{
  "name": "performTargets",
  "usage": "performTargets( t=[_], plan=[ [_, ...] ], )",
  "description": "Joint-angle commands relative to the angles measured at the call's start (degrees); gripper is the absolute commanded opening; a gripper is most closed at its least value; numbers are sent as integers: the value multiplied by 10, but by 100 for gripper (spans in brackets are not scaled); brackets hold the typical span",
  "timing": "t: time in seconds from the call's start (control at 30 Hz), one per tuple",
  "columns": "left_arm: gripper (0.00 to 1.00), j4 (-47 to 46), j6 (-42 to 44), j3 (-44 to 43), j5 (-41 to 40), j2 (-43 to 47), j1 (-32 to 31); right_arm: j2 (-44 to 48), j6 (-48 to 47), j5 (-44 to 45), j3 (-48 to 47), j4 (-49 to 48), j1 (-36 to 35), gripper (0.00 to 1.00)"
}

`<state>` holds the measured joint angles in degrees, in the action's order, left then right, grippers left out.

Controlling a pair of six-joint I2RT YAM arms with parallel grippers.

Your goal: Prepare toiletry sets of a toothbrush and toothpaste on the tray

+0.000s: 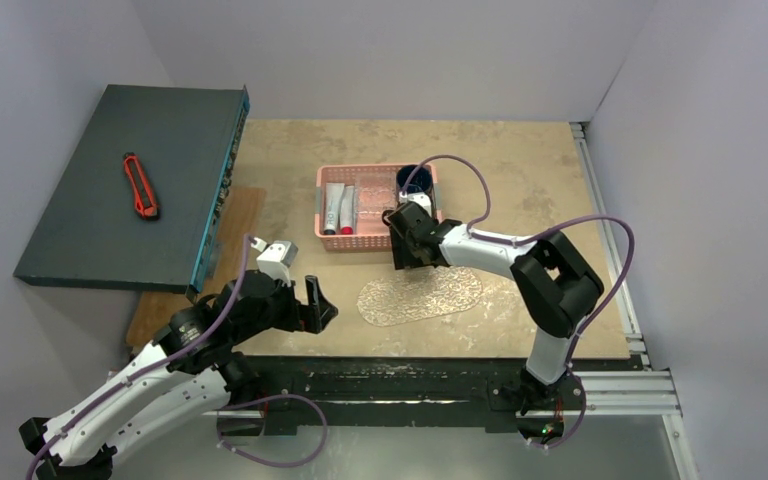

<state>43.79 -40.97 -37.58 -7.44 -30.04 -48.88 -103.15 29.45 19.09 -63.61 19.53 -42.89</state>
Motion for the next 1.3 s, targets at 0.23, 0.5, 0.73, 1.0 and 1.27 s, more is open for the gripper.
performTargets(
  t=[0.23,0.5,0.73,1.0,1.27],
  plan=[
    [100,-19,0,8,0,3,-2,-2,-4,-45,30,-15,7,69],
    [100,-26,-4,11,6,3,-2,15,12,-49,63,-3,7,69],
    [100,-29,-4,14,8,6,-2,32,57,-27,83,19,4,69],
    [100,-31,-2,18,11,11,-2,30,128,19,84,63,-37,70],
    [100,-16,2,18,8,30,-2,30,187,31,86,85,-73,70]
  ],
)
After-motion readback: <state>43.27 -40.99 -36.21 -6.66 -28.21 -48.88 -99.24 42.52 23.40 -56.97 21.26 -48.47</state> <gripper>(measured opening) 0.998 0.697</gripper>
